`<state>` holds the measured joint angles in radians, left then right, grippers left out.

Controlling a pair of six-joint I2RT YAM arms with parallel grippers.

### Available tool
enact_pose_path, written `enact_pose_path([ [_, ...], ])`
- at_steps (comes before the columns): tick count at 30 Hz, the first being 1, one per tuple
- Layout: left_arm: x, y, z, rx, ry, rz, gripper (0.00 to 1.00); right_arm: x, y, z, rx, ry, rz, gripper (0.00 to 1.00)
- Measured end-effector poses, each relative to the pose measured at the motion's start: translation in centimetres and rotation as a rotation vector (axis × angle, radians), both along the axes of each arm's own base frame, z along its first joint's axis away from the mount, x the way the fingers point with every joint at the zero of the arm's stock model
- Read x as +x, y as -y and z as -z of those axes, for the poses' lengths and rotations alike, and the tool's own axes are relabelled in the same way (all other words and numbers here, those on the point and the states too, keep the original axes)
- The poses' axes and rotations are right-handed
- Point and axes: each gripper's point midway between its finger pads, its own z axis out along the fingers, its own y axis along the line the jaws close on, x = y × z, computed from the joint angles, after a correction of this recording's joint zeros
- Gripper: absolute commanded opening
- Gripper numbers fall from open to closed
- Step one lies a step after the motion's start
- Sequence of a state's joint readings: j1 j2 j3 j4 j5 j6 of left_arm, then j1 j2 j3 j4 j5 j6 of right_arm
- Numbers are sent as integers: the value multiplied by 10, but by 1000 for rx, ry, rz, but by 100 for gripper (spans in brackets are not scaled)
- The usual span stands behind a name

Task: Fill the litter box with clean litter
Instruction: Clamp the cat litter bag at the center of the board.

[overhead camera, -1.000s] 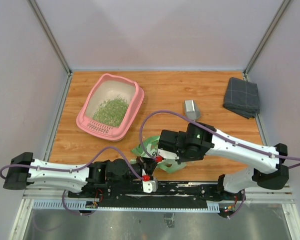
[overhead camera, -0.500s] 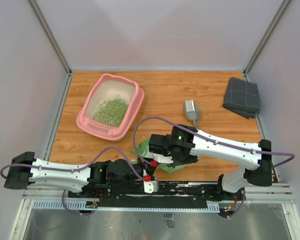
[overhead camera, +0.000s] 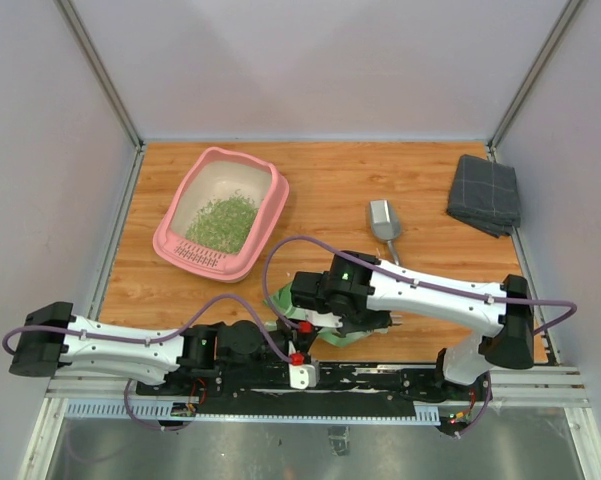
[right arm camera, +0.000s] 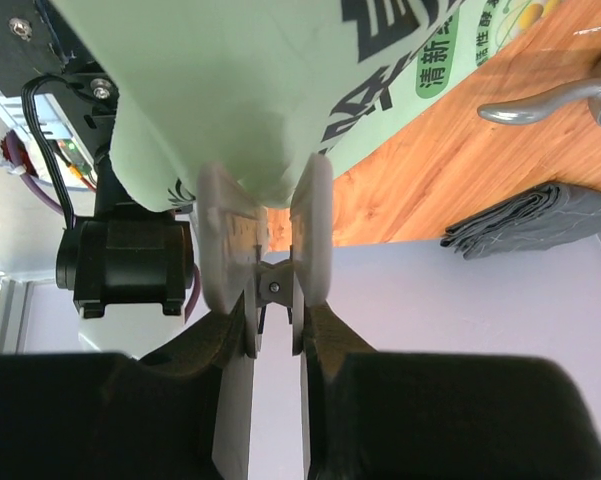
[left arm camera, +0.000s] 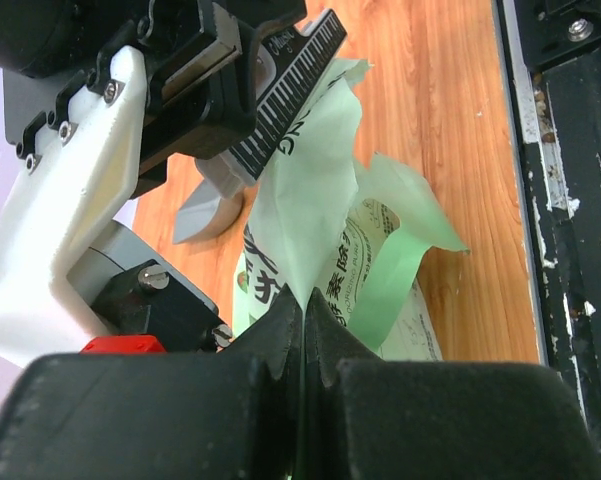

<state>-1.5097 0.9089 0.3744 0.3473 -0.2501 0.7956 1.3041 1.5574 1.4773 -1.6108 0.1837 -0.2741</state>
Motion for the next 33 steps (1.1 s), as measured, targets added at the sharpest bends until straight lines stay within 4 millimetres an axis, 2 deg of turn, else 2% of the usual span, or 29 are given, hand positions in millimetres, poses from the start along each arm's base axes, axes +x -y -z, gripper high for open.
enact_pose_path([
  [3,1,1,0,-14,-27,-19,3,-1,2,1,16,9,12,1],
  [7,-1,2,-1,-44,-80,-31,26,-2,2,2,47,20,32,1],
  [10,-6,4,-3,-83,-117,-20,30,-2,1,2,78,31,48,1],
  [12,-9,3,-4,-105,-139,-8,37,-2,0,2,92,37,53,1],
  [15,-12,-5,-4,-131,-184,-5,40,-3,7,2,90,35,42,1],
  [20,-12,-23,-17,-195,-272,-31,47,-9,20,0,98,29,7,1],
  [23,-12,-30,-14,-193,-313,-51,48,-9,22,-2,109,31,0,1],
  [27,-11,-37,1,-145,-364,-95,45,-9,22,-3,113,31,-5,1],
  [33,-9,-42,19,-100,-418,-150,14,-9,22,-4,115,32,-7,1],
])
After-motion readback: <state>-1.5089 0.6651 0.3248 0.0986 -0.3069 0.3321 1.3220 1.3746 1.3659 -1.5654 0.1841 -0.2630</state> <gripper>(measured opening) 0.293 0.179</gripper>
